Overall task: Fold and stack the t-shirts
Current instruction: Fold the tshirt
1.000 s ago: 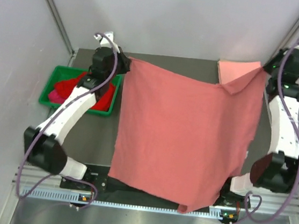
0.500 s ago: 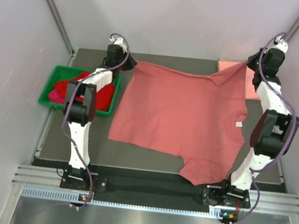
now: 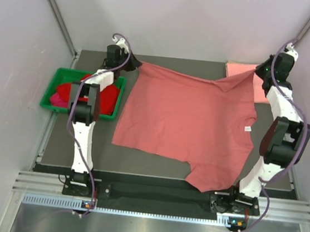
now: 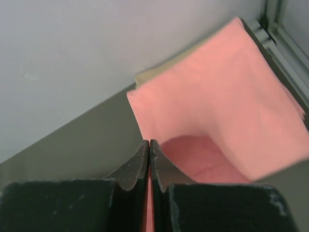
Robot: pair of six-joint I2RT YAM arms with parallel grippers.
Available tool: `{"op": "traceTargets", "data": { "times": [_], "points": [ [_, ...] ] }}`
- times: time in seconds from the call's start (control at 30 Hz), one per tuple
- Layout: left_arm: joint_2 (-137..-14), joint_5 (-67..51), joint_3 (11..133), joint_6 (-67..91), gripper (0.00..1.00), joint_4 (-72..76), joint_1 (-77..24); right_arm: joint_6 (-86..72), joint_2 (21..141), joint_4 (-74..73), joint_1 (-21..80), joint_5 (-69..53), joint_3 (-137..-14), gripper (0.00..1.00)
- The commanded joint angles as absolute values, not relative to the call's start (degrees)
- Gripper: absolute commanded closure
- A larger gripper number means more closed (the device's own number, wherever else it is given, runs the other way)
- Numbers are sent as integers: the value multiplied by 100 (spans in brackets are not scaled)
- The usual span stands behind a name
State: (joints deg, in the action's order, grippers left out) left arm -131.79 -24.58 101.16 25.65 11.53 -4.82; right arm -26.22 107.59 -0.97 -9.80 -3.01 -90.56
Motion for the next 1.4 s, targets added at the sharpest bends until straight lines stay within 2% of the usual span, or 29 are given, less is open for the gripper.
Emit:
{"op": "traceTargets", "data": {
  "times": [0.0,0.1,0.3,0.53,0.8,1.1,1.37],
  "points": [
    [-12955,-3013,10178,2460,100,1195,-317,-3022,9792,-868,-1089,219,-8693,100],
    [-12789,-3277,9915,2619,100,1117,-115,-3190,9196,-1571,-1405,114,-8194,100],
    [-12604,-3366,9809,2189,100,370,-53,-3147,8298,-1784,-1591,36,-7252,100],
    [-11963,-3209,9072,1829,100,26,-53,-3129,7279,-2346,-1591,210,-6251,100],
    [-11480,-3033,8745,1380,100,-807,-105,-3120,6505,-2434,-1591,281,-5459,100],
    [-10934,-2321,7929,1213,100,-703,-237,-3050,6074,-2961,-1600,519,-5036,100],
    [-11100,-2040,7822,976,100,-1002,-343,-3041,5599,-3225,-1600,555,-4457,100]
  ]
}}
